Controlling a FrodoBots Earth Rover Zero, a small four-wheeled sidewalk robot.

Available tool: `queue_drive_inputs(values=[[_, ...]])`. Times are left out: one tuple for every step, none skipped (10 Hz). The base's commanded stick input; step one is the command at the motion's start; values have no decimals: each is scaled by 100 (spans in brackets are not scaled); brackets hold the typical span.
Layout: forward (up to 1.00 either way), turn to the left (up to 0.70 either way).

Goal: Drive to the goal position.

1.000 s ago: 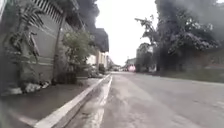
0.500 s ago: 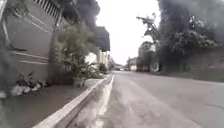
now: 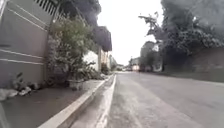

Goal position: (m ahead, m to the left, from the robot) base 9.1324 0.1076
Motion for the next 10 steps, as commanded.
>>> queue_drive_inputs(values=[[70, -35], [70, -35], [70, -35], [70, -16], [70, 0], [70, 0], [70, 0], [70, 0], [70, 0], [70, 0]])
